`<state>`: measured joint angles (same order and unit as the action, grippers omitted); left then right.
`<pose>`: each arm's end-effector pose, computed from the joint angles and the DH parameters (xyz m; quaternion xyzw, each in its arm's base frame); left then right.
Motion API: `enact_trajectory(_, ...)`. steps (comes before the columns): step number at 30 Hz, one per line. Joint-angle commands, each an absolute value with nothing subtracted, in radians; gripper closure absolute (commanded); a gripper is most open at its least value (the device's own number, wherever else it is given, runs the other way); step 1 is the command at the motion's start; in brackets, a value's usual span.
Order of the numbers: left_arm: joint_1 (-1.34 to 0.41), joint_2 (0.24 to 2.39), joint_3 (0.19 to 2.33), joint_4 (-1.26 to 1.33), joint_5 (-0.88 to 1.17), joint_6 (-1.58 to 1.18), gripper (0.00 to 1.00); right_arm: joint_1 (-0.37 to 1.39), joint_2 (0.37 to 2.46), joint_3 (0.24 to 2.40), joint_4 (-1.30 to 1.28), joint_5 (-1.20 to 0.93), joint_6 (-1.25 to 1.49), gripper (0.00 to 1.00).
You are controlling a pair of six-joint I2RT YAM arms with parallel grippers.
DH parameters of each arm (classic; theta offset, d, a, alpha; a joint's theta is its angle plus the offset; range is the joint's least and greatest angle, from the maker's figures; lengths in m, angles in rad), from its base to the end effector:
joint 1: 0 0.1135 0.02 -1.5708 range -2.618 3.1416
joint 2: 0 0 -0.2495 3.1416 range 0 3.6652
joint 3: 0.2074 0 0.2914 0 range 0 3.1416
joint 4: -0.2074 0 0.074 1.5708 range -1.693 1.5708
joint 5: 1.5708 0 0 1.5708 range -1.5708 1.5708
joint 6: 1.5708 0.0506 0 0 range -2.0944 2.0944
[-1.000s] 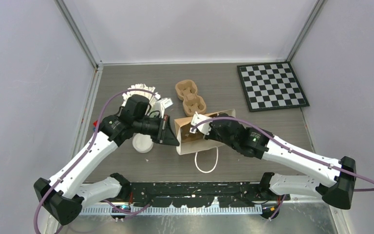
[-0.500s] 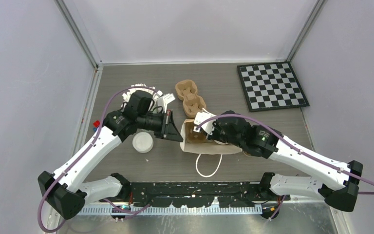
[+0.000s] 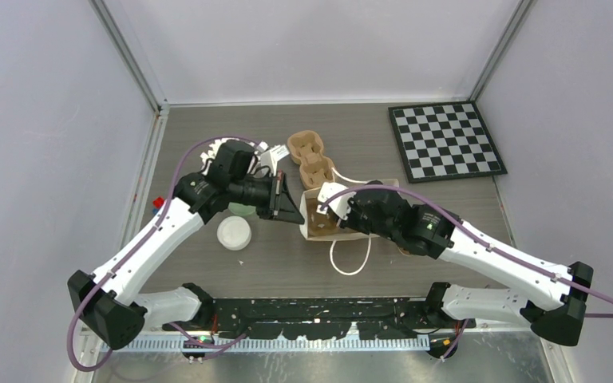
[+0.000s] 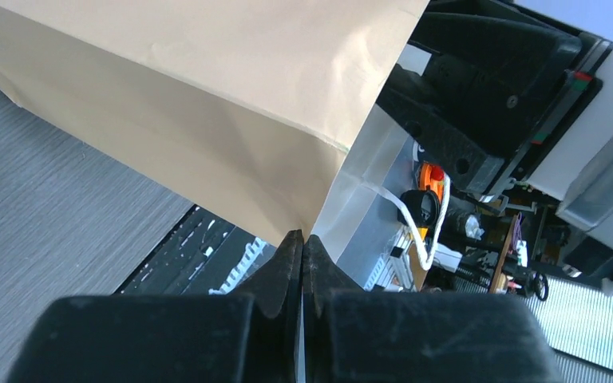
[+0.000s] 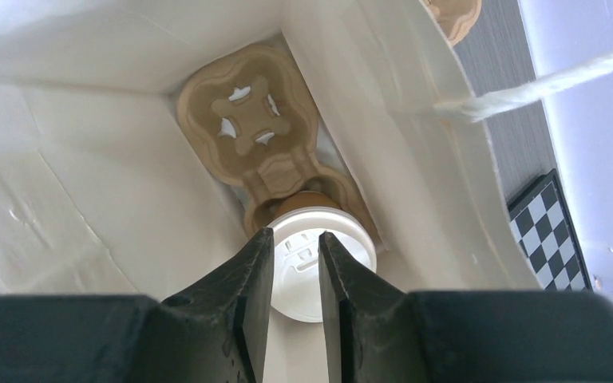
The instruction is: Pack the takeout coffee
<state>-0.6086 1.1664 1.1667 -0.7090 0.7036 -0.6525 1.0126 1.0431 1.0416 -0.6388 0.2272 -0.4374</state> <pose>0.2212 -0.1941 0.3297 0.1252 0.8558 -0.4841 0.1322 0.1572 0.2302 0.3150 -0.5508 0.6984 0.0293 0.4562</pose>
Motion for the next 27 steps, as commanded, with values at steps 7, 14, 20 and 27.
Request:
enact_trajectory(7,-0.612,1.213,1.252,-0.747,0.669,-0.696,1.0,0.963,1.078,1.123,-0.626,0.221,-0.335,0.62)
enact_trajectory(14,-0.598,1.238,1.284,-0.77,0.665,-0.727,1.0,0.939,1.107,1.173,-0.675,0.174,-0.316,0.56)
enact_trajectory(20,-0.574,1.258,1.314,-0.791,0.672,-0.743,1.0,0.927,1.118,1.195,-0.708,0.105,-0.352,0.56)
enact_trajectory(27,-0.545,1.288,1.346,-0.838,0.676,-0.751,1.0,0.926,1.138,1.258,-0.715,0.09,-0.351,0.57)
